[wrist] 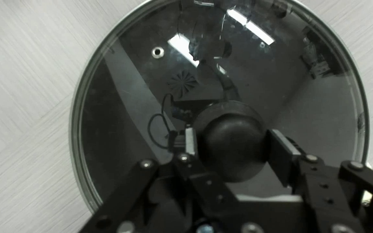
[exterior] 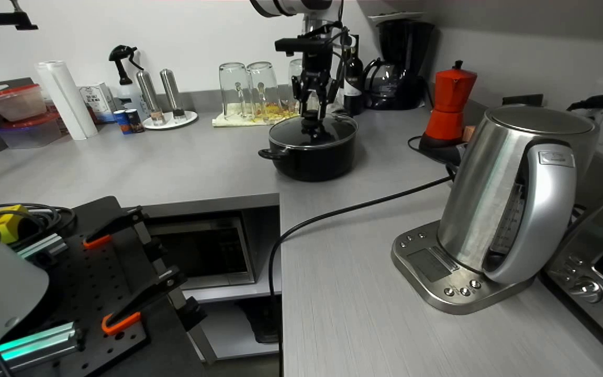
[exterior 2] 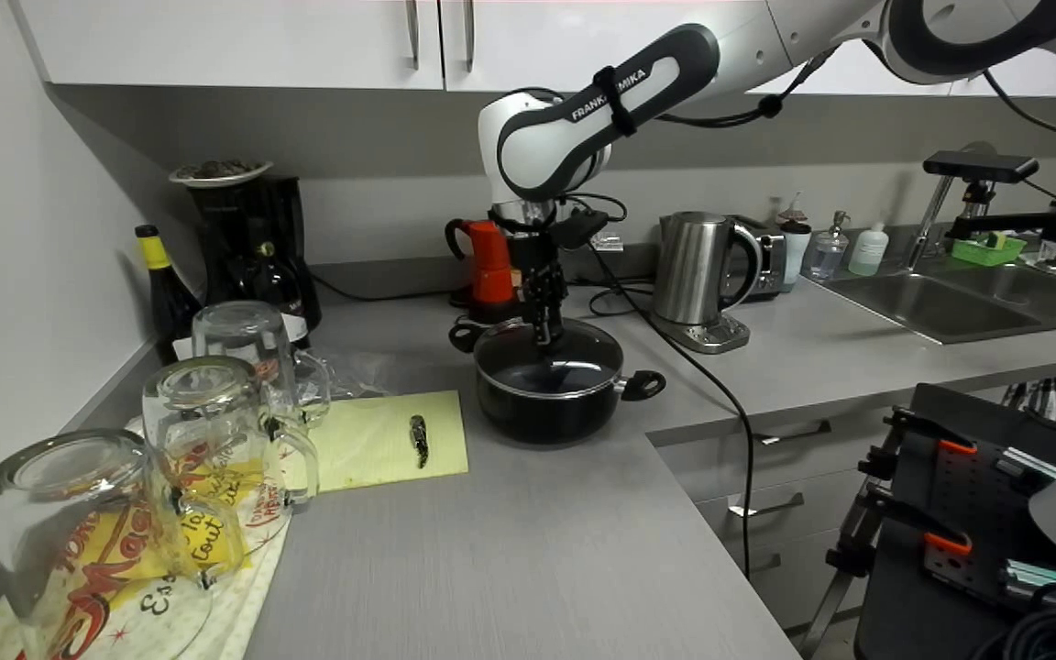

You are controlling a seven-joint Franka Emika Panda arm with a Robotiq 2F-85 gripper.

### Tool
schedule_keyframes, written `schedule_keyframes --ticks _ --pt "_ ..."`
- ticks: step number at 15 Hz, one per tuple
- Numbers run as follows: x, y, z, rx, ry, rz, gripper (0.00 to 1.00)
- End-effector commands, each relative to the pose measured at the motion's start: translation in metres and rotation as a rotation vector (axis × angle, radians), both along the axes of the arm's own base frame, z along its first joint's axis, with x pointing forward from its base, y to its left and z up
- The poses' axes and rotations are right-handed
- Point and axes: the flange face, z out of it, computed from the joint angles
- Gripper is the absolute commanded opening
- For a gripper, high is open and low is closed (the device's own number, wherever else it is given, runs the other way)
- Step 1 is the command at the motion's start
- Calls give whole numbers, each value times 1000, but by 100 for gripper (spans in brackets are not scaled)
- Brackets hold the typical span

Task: Place the lid on the pot

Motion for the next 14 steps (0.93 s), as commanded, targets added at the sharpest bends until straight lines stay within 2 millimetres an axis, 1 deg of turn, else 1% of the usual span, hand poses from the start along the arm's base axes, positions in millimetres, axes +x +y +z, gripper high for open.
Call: schedule_keyframes --ticks 1,2,3,6,8,10,12,14 --pt "-7 0 2 -46 23 0 89" --pt "-8 0 1 -48 25 2 97" --pt "-8 0 1 -49 27 4 100" --pt "-9 0 1 -53 27 11 100" --pt "-10 3 5 -55 19 18 100" --pt "-12 7 16 -56 2 26 100" --pt "-17 12 32 -62 -23 39 100" --pt "-25 16 50 -74 -53 56 100"
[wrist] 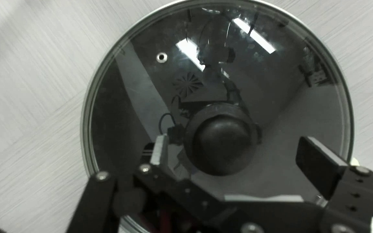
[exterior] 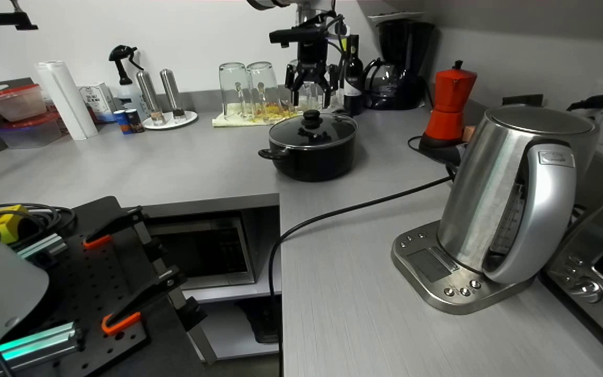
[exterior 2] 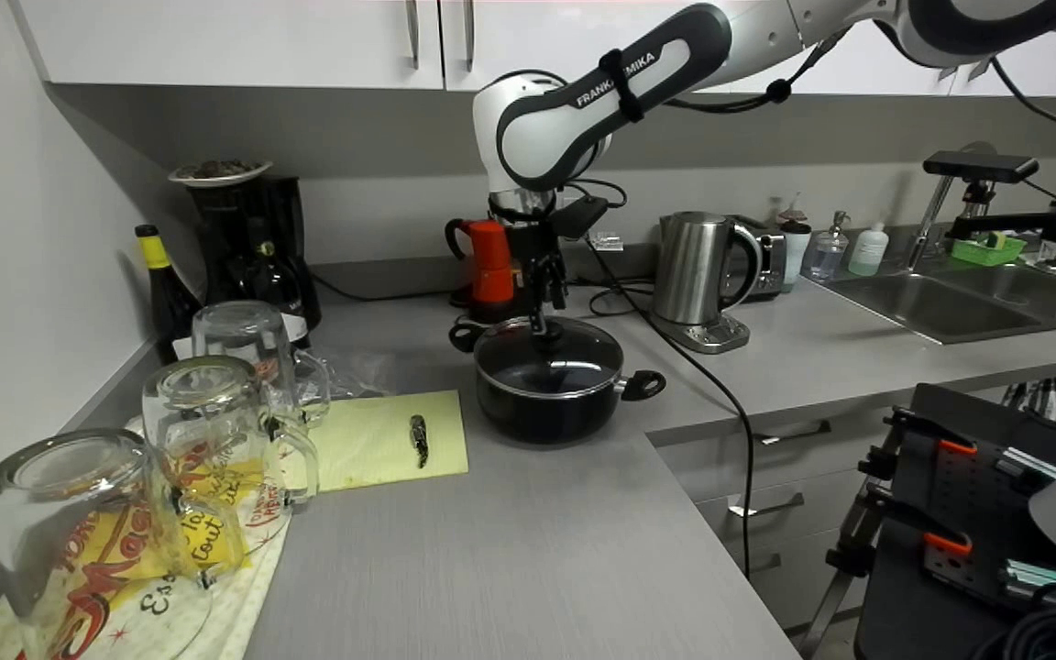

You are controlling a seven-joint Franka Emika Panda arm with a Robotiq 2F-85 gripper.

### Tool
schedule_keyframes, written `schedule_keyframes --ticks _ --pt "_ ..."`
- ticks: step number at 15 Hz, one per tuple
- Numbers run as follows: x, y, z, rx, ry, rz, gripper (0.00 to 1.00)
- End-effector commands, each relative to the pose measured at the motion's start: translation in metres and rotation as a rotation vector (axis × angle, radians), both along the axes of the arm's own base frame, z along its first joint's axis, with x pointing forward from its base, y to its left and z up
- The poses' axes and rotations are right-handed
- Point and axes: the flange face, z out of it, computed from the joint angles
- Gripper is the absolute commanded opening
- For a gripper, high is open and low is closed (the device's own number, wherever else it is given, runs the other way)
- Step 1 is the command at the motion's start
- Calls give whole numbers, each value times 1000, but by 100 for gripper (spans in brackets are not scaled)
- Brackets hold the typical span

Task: Place the lid on the pot

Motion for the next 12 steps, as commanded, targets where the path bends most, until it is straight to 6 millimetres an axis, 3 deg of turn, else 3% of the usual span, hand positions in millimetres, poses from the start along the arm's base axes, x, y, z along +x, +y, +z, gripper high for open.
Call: schedule_keyframes --ticks 1,2,5,12 --pt "-23 7 39 -38 -52 20 100" --pt "-5 6 19 -11 -23 18 100" --pt "-15 10 38 -18 -40 28 100" --pt "-19 8 34 -21 -36 28 100"
